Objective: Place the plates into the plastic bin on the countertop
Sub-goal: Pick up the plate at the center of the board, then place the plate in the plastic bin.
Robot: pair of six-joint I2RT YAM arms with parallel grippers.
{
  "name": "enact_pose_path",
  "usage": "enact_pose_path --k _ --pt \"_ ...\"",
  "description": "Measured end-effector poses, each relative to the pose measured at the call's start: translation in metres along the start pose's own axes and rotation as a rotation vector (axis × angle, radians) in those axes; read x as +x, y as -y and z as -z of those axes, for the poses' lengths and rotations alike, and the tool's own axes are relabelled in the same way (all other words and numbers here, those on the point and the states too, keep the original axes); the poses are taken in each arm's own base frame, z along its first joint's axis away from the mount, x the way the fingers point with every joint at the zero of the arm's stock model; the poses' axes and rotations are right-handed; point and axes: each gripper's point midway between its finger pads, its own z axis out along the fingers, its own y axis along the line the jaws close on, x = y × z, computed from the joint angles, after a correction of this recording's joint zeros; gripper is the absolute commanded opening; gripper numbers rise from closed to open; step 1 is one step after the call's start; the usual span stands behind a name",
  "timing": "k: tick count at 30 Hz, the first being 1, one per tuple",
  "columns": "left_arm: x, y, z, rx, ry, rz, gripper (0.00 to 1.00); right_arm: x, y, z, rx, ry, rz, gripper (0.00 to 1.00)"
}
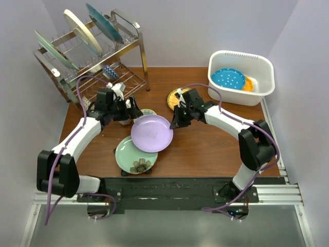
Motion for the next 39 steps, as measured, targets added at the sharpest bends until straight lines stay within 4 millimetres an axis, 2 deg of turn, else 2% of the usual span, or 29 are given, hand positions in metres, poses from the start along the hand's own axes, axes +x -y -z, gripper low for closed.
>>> enact_pose_path --k 9,17,25,31,35,39 --pt "-0.009 -0.001 0.018 -0.041 0.052 -0.013 0.98 -0.013 0.014 0.008 0.011 0.032 -0.029 0.00" --pt "-0.010 -0.001 0.020 -0.043 0.058 -0.014 0.98 -0.026 0.018 0.029 0.008 0.096 -0.033 0.00" --pt "-0.008 0.008 0.003 0.030 0.032 -0.009 0.98 -0.021 0.030 0.045 0.031 0.132 -0.057 0.00" --pt "-0.006 0.016 -0.012 0.101 0.009 0.007 0.98 -0.020 0.039 0.065 0.068 0.185 -0.069 0.00" --pt "-0.007 0.021 -0.013 0.123 0.011 0.004 0.98 -0.026 0.043 0.076 0.086 0.223 -0.074 0.00" --pt "-0.010 0.024 -0.009 0.126 0.025 -0.002 0.98 -0.027 0.047 0.077 0.094 0.225 -0.084 0.00"
